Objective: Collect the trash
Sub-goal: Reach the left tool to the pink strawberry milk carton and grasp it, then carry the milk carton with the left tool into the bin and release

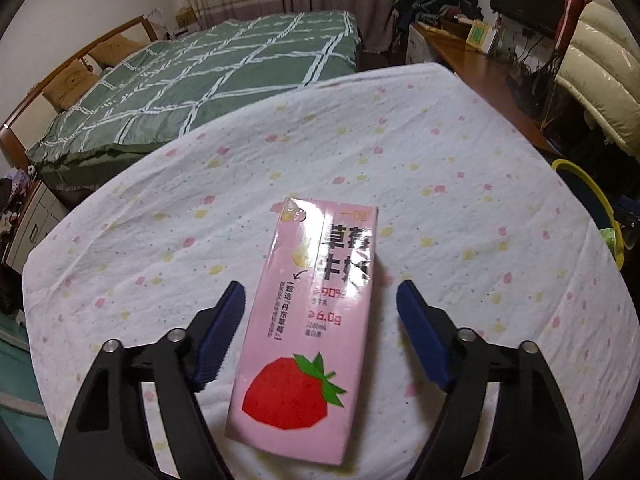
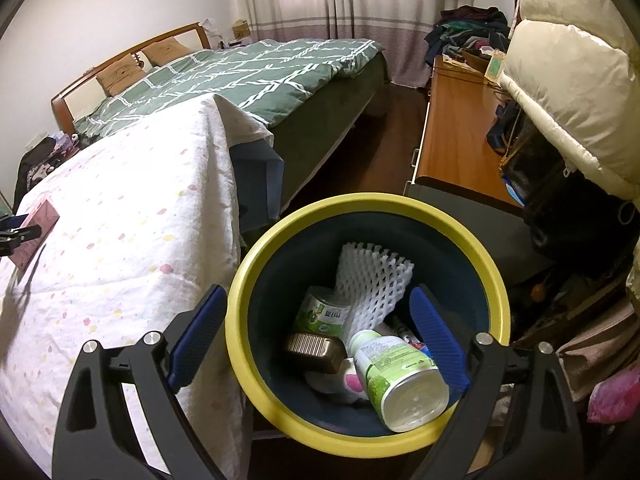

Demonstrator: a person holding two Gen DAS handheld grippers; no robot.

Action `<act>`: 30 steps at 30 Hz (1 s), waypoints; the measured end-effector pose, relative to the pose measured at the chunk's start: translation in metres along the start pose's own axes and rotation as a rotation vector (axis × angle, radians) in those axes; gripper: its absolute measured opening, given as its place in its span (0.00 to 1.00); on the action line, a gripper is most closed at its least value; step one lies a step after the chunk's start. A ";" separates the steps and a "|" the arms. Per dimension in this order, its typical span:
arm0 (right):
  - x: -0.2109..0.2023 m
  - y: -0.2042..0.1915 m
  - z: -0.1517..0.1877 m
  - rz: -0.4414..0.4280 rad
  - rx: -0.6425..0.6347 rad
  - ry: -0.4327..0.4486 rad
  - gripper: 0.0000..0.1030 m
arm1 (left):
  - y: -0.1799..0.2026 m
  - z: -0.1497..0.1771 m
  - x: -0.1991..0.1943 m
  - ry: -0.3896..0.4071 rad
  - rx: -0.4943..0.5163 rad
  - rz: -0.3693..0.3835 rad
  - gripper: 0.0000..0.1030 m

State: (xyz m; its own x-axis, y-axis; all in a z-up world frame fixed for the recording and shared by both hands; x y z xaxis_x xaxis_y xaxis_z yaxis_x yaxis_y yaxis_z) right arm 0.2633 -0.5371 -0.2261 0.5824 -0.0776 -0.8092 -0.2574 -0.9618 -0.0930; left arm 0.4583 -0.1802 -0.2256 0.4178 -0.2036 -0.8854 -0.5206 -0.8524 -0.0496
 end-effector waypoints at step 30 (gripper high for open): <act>-0.074 0.041 0.057 0.035 0.067 0.064 0.85 | 0.211 -0.057 -0.080 0.107 0.263 0.195 0.49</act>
Point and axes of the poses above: each gripper's, at about its wrist camera, not at the fingertips, and x roughly the way its jaws point, y to its right, z to its underside, the point moved 9 cm from there along x, roughly the way its jaws point, and after that the axes turned 4 degrees about -y, right-handed, at the moved point
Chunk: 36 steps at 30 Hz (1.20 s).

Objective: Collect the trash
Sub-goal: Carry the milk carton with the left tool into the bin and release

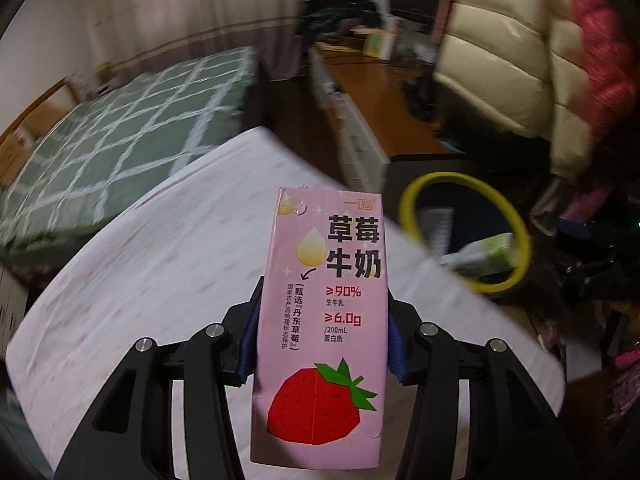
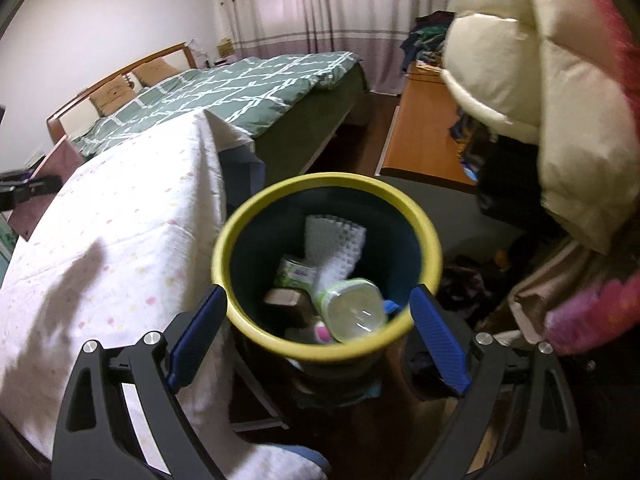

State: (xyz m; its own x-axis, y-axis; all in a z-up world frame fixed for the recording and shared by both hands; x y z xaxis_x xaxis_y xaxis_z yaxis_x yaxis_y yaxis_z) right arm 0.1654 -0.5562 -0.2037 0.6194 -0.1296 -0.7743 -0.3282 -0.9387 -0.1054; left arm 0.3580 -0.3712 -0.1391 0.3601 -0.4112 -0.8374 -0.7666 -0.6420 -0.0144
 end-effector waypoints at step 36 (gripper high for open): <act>-0.043 0.021 0.046 -0.050 0.056 0.040 0.85 | 0.100 -0.038 -0.034 0.221 -0.043 -0.072 0.95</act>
Point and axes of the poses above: each gripper's, at about its wrist camera, not at the fingertips, and x roughly the way its jaws point, y to its right, z to its underside, the point moved 9 cm from there along x, roughly the way its jaws point, and after that the axes turned 4 degrees about -y, right-handed, at the moved point
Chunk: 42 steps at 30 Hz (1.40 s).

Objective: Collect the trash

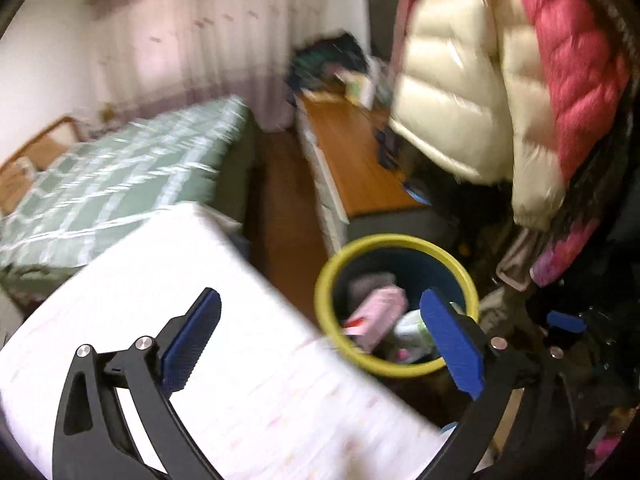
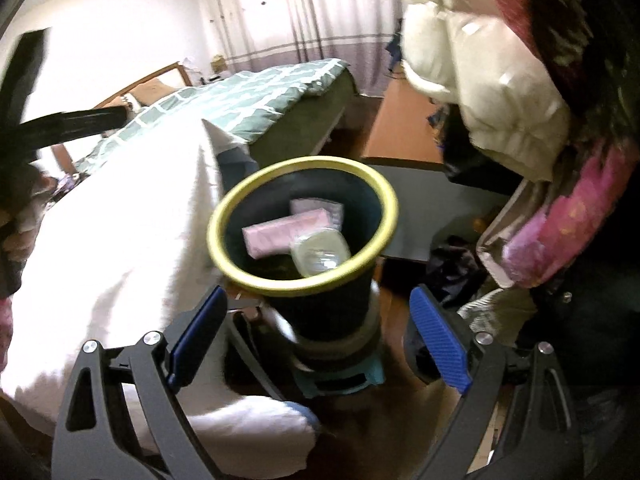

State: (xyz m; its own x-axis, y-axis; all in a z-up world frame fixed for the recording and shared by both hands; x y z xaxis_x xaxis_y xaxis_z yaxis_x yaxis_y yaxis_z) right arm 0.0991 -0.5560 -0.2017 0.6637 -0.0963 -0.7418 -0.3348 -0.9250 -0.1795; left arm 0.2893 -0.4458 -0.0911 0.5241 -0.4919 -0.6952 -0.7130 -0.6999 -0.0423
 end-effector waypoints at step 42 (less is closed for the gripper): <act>-0.132 -0.123 -0.001 -0.004 -0.145 0.266 0.93 | -0.139 0.247 -0.300 0.204 -0.503 -0.534 0.95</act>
Point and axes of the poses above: each gripper's, at about its wrist camera, not at the fingertips, and x roughly the way its jaws point, y to its right, z to its underside, the point moved 9 cm from there along x, roughly the way its jaws point, and after that the axes turned 4 degrees about -y, right-handed, at the moved point
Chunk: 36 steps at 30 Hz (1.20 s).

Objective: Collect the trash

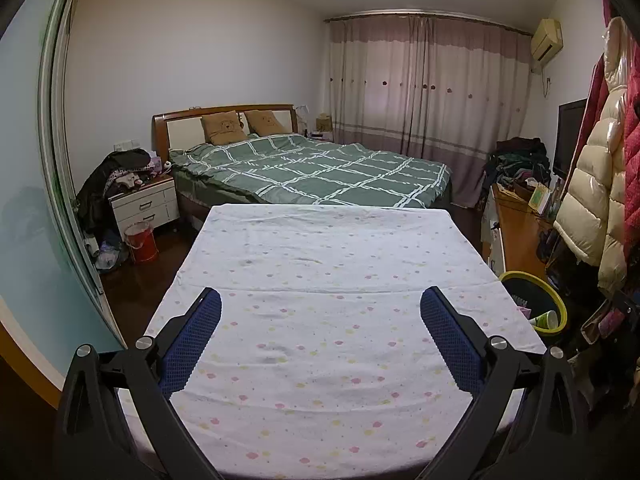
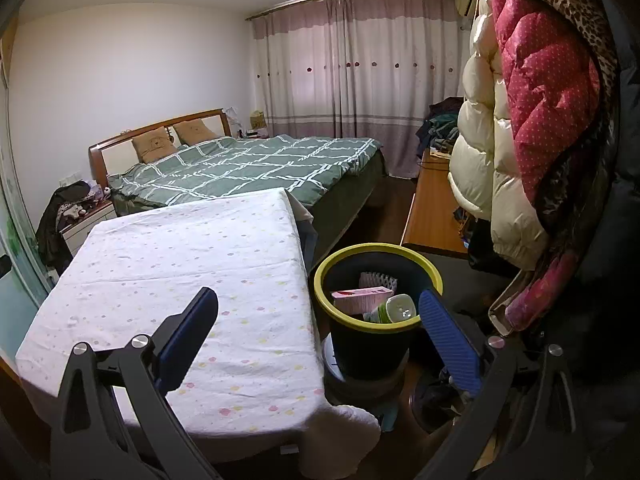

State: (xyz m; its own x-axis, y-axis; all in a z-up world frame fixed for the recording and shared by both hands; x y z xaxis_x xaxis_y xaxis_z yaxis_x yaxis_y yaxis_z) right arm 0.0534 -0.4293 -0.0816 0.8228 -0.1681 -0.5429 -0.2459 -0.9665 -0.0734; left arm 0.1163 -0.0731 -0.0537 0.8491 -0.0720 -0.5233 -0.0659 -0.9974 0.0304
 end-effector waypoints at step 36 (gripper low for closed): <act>0.001 -0.002 0.000 -0.004 0.010 0.002 0.93 | 0.001 0.000 -0.001 0.000 0.011 -0.009 0.95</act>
State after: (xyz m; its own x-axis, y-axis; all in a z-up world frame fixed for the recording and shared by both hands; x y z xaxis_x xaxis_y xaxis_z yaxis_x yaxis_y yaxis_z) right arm 0.0551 -0.4279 -0.0820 0.8249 -0.1651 -0.5406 -0.2479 -0.9652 -0.0836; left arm 0.1154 -0.0742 -0.0531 0.8495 -0.0625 -0.5239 -0.0637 -0.9978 0.0158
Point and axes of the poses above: each gripper's, at about its wrist camera, not at the fingertips, and x roughly the way its jaws point, y to its right, z to its underside, the point moved 9 cm from there along x, roughly the way its jaws point, and after that the axes turned 4 degrees about -y, right-handed, at the moved point
